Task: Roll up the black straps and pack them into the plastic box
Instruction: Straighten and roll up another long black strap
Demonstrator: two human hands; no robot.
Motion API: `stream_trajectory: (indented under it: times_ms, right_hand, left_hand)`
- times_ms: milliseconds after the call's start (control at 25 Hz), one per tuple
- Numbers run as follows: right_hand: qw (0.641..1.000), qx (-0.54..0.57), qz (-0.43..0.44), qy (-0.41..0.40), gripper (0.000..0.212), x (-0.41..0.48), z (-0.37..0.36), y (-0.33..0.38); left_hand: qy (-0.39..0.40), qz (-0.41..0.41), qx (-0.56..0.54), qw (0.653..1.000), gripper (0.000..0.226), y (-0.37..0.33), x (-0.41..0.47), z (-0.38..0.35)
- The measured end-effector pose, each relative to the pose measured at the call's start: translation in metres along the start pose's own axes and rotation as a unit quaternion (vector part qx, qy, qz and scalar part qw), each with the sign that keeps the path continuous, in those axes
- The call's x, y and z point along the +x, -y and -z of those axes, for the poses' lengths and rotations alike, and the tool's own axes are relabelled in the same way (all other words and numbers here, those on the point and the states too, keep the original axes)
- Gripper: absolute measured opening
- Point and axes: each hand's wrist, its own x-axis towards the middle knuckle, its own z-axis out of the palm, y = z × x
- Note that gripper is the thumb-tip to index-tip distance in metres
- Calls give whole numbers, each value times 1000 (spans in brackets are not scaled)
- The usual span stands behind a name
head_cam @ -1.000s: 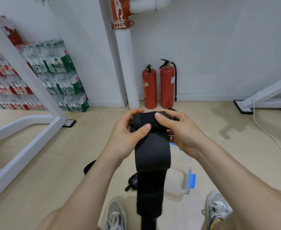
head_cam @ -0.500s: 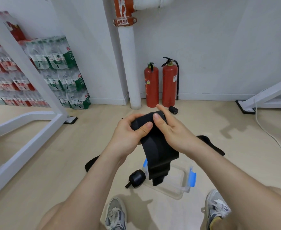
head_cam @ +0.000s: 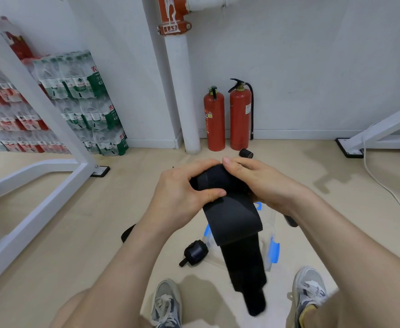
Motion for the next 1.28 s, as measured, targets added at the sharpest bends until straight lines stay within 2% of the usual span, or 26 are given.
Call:
stream_trajectory:
  times_ms: [80, 200, 280, 360, 440, 560, 640, 720, 760, 800, 840, 920, 1000, 1080, 1120, 1200, 1280]
  right_hand:
    - [998, 58, 4, -1, 42, 2, 0, -4]
    - [992, 122, 28, -13, 48, 7, -1, -11]
    - [993, 119, 26, 7, 50, 8, 0, -11]
    - [996, 68, -4, 51, 50, 7, 8, -9]
    - [992, -6, -45, 119, 49, 3, 18, -3]
    - [966, -150, -60, 203, 30, 2, 12, 3]
    - [965, -207, -52, 155, 20, 4, 4, 4]
    - [976, -199, -38, 82, 28, 5, 8, 5]
    - [982, -177, -33, 59, 34, 3, 14, 7]
    - [986, -156, -28, 43, 38, 0, 20, 9]
    - [989, -140, -20, 31, 42, -2, 25, 10]
    - [994, -113, -2, 9, 46, -5, 30, 11]
    - [998, -67, 10, -15, 35, -6, 32, 11]
    - [998, -52, 11, -41, 24, -6, 34, 12]
    - [995, -69, 7, -76, 20, -5, 35, 9]
    - [973, -132, 3, -190, 14, 4, 35, -2]
    - [931, -228, 4, -285, 12, 16, 30, -16]
  left_hand:
    - [2, -12, 3, 1000, 55, 5, 0, 1]
    - [61, 100, -155, 981, 42, 4, 0, 4]
    - [73, 125, -179, 973, 40, 8, 0, 8]
    - [74, 85, -160, 981, 29, 7, 1, 11]
    - [105, 60, -153, 981, 31, 5, -1, 12]
    - [165, 39, -86, 982, 41, 0, -4, 4]
    - [136, 59, -92, 985, 54, 0, -3, -3]
    - [52, 136, -191, 971, 65, 4, -1, 1]
    - [36, 151, -227, 961, 61, 7, -1, 7]
    - [58, 152, -232, 959, 53, 8, -1, 12]
    - [103, 156, -214, 959, 45, 10, -2, 16]
    - [175, 153, -111, 966, 34, 17, -3, 13]
    - [165, 128, 55, 976, 28, 25, -1, 2]
    - [104, 70, 179, 976, 23, 25, 0, -8]
    - [80, 35, 189, 978, 22, 22, 0, -12]
    - [79, -12, 170, 982, 28, 13, -3, -20]
    - [122, 3, 182, 976, 35, 5, -8, -26]
